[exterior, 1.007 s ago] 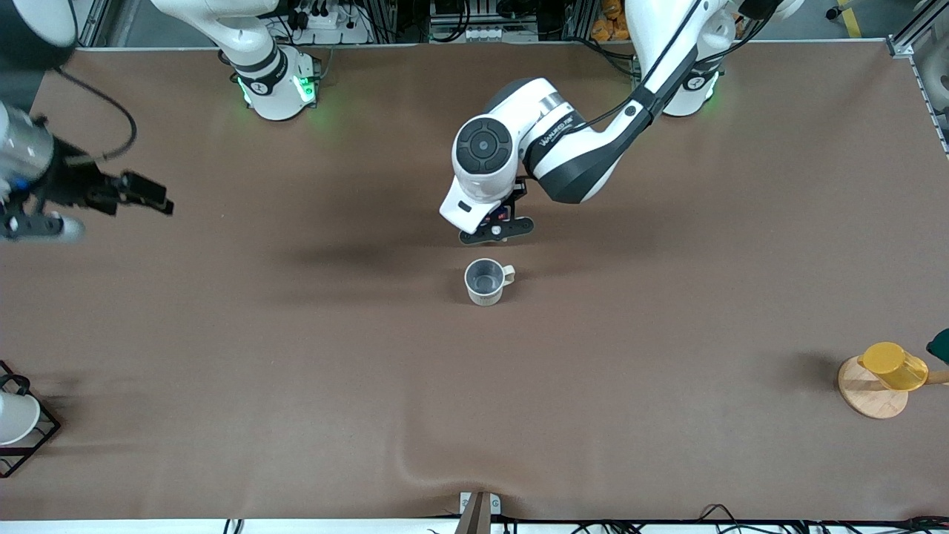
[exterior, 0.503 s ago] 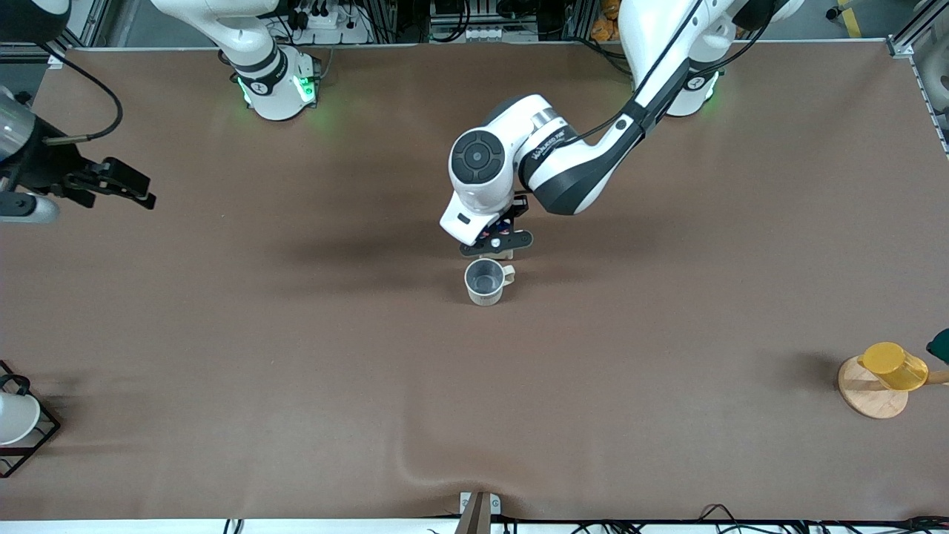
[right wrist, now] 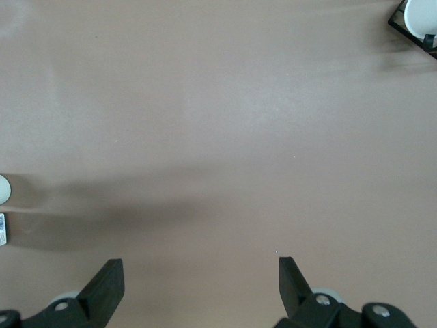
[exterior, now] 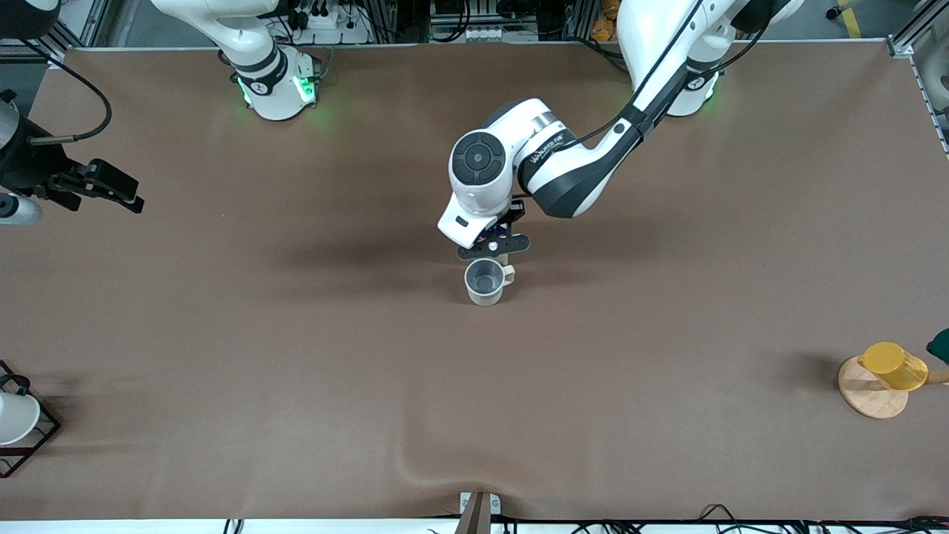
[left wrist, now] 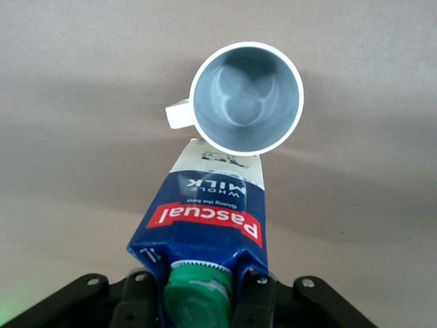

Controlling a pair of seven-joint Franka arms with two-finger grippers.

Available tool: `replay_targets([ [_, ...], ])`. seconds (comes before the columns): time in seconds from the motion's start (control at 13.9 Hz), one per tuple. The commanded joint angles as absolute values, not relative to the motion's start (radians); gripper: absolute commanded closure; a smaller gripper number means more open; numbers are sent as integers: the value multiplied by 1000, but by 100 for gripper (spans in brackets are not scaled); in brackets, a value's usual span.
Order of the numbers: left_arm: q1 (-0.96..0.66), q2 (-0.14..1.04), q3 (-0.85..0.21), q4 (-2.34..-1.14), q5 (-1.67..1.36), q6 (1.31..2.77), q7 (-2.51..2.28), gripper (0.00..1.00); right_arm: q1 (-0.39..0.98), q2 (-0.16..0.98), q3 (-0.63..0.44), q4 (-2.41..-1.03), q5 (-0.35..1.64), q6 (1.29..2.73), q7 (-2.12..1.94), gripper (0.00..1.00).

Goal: Place milk next to cup
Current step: 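Lower the milk carton beside the mug handle with the left gripper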

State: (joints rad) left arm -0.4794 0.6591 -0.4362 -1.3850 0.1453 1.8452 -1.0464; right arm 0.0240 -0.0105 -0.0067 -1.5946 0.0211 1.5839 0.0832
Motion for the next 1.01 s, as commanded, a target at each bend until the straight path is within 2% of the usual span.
replay_targets([
  [0.0,-491,683,-431,-1359,178,1858,-1051,100,20,6,0,-1563,3,1556,101,0],
  [0.43,-491,695,-428,-1359,193,1874,-1046,100,21,6,2,-1563,-3,1548,100,0],
  [0.5,-491,696,-428,-1359,193,1876,-1046,97,20,6,2,-1563,-3,1548,100,0],
  [0.58,-489,695,-428,-1359,192,1882,-1058,46,21,6,2,-1563,-3,1546,100,0],
  [0.65,-488,695,-428,-1359,193,1885,-1046,0,21,6,2,-1563,-3,1546,100,0],
  [0.93,-491,675,-428,-1361,202,1888,-1058,0,21,5,2,-1563,-3,1546,103,0],
])
